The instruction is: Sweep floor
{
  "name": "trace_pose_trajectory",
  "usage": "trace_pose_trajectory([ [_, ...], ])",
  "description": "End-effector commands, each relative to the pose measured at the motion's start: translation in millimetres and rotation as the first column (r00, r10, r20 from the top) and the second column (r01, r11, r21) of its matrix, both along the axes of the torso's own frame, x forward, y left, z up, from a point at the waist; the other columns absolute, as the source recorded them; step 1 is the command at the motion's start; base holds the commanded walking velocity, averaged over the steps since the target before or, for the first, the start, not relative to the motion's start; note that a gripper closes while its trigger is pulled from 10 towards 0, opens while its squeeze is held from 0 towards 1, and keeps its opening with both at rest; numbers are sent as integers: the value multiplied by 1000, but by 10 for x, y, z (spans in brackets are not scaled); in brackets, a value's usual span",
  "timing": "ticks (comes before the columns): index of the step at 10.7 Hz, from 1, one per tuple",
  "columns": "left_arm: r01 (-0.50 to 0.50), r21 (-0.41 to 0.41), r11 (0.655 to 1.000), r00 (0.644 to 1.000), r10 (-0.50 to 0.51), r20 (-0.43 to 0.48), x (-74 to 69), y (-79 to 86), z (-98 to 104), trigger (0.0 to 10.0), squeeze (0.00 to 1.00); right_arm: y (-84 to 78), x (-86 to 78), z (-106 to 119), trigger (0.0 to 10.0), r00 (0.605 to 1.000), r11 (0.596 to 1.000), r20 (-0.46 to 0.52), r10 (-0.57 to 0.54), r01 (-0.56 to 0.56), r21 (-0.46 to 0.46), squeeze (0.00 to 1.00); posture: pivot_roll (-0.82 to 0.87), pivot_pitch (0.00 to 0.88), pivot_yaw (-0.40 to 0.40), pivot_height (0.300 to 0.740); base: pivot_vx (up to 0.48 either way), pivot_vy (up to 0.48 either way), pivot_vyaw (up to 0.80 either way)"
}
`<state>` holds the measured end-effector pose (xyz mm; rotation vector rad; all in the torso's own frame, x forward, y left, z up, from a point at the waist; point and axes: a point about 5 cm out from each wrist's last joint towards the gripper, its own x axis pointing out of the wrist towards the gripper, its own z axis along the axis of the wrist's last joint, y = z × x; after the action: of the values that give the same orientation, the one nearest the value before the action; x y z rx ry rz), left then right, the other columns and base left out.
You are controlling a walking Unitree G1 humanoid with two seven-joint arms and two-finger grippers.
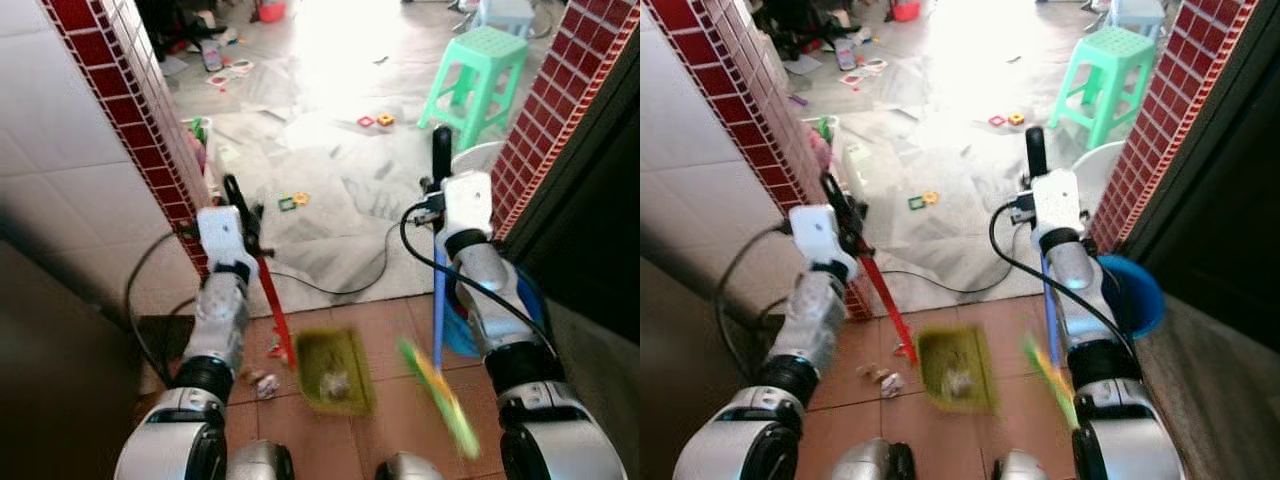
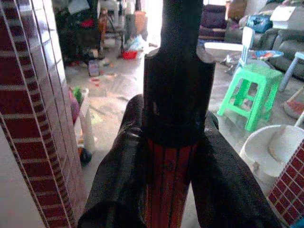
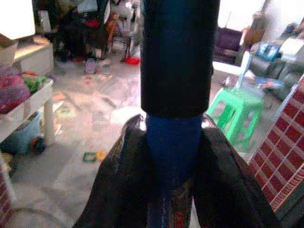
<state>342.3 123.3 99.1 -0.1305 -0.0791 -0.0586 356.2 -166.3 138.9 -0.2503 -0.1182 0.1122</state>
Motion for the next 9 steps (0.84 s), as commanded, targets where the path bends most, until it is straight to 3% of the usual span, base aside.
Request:
trace_pose_trajectory([
  [1, -21, 2, 1000, 999, 21, 50, 44, 6, 177, 10000, 0, 174, 108, 235, 10000, 992, 994, 66, 105, -103, -29, 0, -173, 0, 125, 740, 0, 0, 0],
  [3, 11, 40, 999, 997, -14, 77, 6, -26, 209, 10000, 0, 240, 117, 180, 10000, 988, 988, 27, 149, -148, -44, 0, -176, 0, 121, 740, 0, 0, 0],
  [4, 33, 52, 998, 998, -36, 60, -89, -10, 140, 10000, 0, 312, 69, 194, 10000, 982, 982, 51, 180, -182, 45, 0, -165, 0, 117, 740, 0, 0, 0],
  [6, 50, -17, 999, 998, -50, 31, -178, 2, 144, 10000, 0, 349, 38, 239, 10000, 986, 977, 103, 135, -149, 151, 0, -160, 0, 112, 740, 0, 0, 0],
  [7, 13, -20, 1000, 999, -12, 35, -185, 46, 143, 10000, 0, 381, 19, 214, 10000, 992, 979, 124, 19, -44, 199, 0, -152, 0, 113, 740, 0, 0, 0],
  [8, 12, 1, 1000, 1000, -12, 28, -154, 3, 152, 10000, 0, 310, 89, 281, 10000, 986, 969, 140, -95, 59, 238, 0, -148, 0, 121, 740, 0, 0, 0],
  [9, 23, 4, 1000, 999, -23, 40, -124, -43, 196, 10000, 0, 251, 154, 343, 10000, 983, 957, 134, -128, 88, 275, 0, -148, 0, 123, 740, 0, 0, 0],
])
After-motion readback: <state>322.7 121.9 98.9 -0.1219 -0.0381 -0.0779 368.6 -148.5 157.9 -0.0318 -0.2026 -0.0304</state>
